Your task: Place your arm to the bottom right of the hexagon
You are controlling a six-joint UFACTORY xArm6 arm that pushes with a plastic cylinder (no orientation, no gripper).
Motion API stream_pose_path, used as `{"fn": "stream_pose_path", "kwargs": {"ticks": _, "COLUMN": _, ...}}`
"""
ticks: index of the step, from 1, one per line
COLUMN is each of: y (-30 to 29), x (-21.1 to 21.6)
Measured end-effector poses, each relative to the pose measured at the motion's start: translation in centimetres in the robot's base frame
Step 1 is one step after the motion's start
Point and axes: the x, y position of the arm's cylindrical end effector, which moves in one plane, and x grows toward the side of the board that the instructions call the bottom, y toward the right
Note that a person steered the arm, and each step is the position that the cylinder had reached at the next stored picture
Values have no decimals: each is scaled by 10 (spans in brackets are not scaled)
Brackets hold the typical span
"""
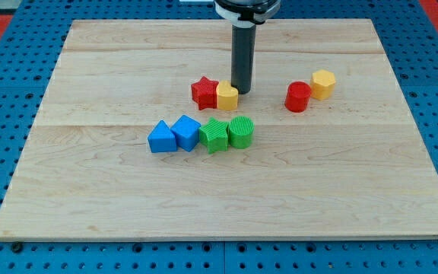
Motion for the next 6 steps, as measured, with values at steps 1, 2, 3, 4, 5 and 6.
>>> {"fn": "stream_pose_path", "kwargs": {"ticks": 1, "y": 31, "x": 3}}
{"fn": "stream_pose_path", "kwargs": {"ticks": 2, "y": 38, "x": 10}}
{"fn": "stream_pose_path", "kwargs": {"ticks": 3, "y": 34, "x": 19}}
{"fn": "stream_pose_path", "kwargs": {"ticks": 4, "y": 35, "x": 53}}
{"fn": "stream_pose_path", "kwargs": {"ticks": 5, "y": 52, "x": 91}}
{"fn": "stream_pose_path", "kwargs": {"ticks": 6, "y": 95, "x": 87}}
